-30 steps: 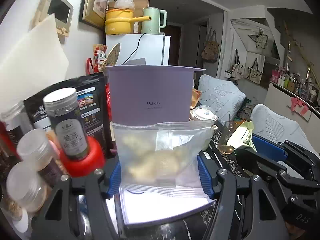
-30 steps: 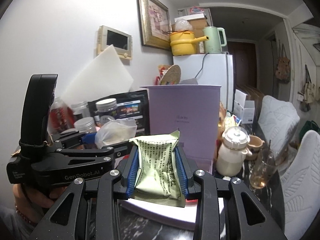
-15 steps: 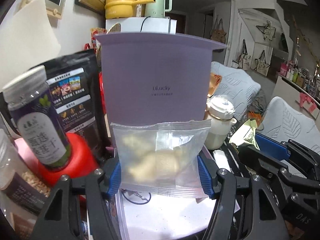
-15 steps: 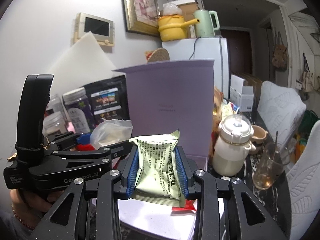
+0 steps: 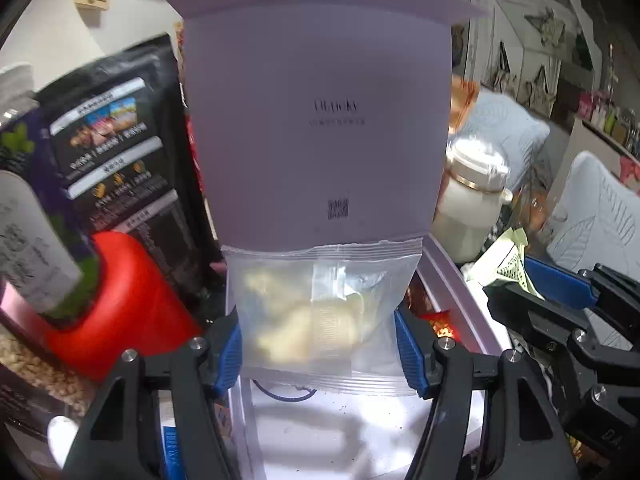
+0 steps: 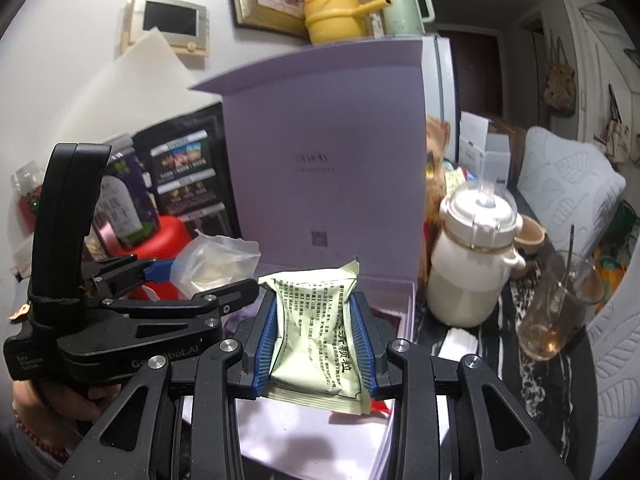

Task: Organize soft objects
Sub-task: 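Carry the zip bag and green sachet toward the lavender box with both grippers, then lower the zip bag and green sachet into the lavender box with both grippers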

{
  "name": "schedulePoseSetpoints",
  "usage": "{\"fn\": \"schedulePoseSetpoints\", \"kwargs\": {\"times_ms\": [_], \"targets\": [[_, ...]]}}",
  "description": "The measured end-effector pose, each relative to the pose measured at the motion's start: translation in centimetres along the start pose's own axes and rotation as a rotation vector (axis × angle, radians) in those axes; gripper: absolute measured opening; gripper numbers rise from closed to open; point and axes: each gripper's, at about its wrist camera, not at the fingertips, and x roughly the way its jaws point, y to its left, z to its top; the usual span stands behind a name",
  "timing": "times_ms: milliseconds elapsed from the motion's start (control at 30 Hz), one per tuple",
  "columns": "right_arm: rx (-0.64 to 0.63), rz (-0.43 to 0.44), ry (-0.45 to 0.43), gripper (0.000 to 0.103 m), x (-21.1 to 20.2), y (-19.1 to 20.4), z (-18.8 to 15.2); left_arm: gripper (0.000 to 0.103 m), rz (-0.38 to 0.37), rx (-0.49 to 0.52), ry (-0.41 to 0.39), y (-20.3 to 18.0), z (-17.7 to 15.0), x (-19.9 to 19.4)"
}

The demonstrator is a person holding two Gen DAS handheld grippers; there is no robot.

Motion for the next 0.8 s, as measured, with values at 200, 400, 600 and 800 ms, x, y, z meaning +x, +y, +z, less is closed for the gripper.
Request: {"fn": "schedulePoseSetpoints", "kwargs": {"times_ms": [200, 400, 600, 800], "targets": [[0.016, -0.002, 0.071, 0.035, 2.0, -0.7, -0.8, 0.064, 0.026, 0.047, 0.054, -1.1, -0.9, 2.2], [0.016, -0.010, 0.116, 0.035, 3.4, -0.7, -1.5, 0.064, 0.049, 0.074, 0.104, -1.0, -1.5, 3.6], [0.033, -0.005, 0.178, 0.035, 5.0, -0.9, -2.4, 0.064, 0.058, 0.072, 0.174, -0.8, -2.0, 5.2], [0.048, -0.020, 0.234, 0.035, 6.5, -1.3, -3.2, 0.064, 0.105, 0.101, 0.217, -1.0, -2.7, 6.3]]}}
